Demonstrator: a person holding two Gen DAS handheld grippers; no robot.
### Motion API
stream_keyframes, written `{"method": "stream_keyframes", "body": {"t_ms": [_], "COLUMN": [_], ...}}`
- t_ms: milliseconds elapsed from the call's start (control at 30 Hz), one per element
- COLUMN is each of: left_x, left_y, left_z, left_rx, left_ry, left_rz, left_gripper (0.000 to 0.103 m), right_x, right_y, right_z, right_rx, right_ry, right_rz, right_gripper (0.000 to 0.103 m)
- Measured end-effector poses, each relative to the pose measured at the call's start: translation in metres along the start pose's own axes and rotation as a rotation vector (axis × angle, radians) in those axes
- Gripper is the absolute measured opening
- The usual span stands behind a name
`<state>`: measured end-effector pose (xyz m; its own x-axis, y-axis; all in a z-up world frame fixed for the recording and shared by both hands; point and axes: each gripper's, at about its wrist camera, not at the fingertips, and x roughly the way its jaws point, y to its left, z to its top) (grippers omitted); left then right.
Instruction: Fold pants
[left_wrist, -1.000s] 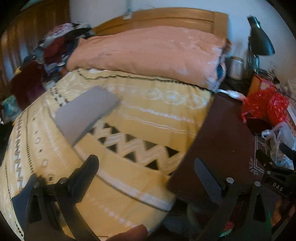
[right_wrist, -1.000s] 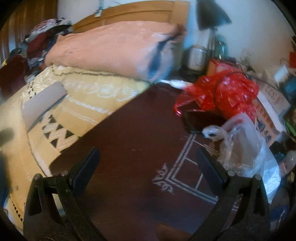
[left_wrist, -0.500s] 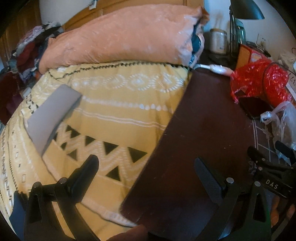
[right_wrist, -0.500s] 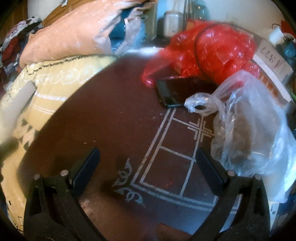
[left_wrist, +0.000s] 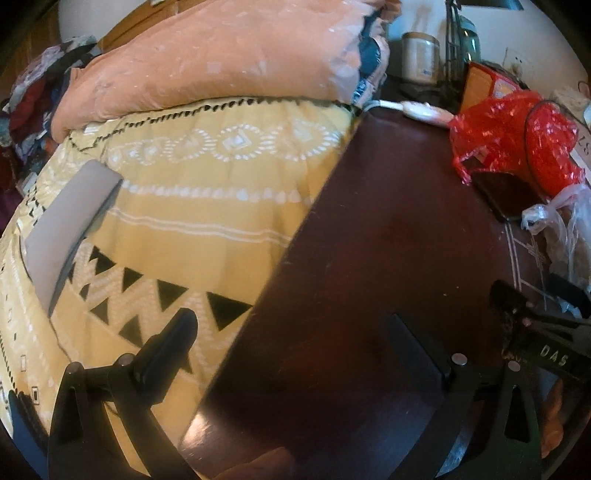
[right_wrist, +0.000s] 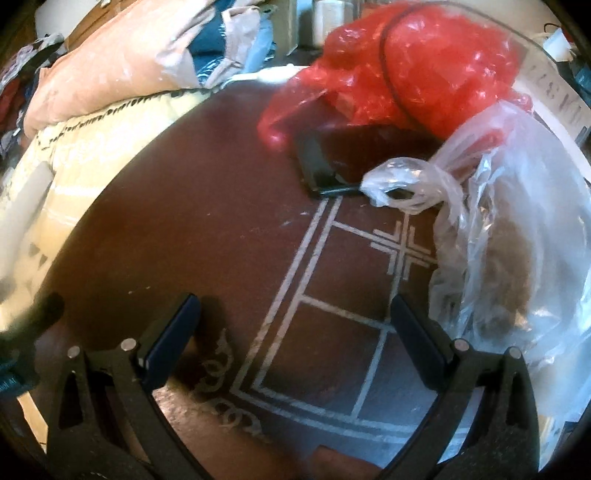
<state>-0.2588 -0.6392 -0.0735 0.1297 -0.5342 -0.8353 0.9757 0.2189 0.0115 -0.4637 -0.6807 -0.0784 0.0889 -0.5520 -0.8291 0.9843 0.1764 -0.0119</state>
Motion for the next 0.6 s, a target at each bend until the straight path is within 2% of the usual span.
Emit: {"method": "stream_keyframes", "body": {"t_ms": [200, 433, 600], "left_x": [0.016, 0.029, 0.042], "left_y": [-0.029, -0.063, -0.064], "left_z": [0.008, 0.026, 0.043], "left_rx": [0.079, 0.158, 0.132], "left_ry": [0.014, -0.019, -0.026], "left_rz": [-0.082, -0.146, -0.135], "left_gripper": [0.103, 0.103, 0.103], "right_x": [0.003, 0.001, 0.003], "right_y": [-0.019, -0.025, -0.026], "right_z": [0.005, 0.007, 0.010], "right_rx": [0.074, 0.132, 0.194], "right_ry": [-0.003, -0.022, -0.039], "right_rz": [-0.016, -0.055, -0.102], "right_gripper": [0.103, 0.103, 0.101]}}
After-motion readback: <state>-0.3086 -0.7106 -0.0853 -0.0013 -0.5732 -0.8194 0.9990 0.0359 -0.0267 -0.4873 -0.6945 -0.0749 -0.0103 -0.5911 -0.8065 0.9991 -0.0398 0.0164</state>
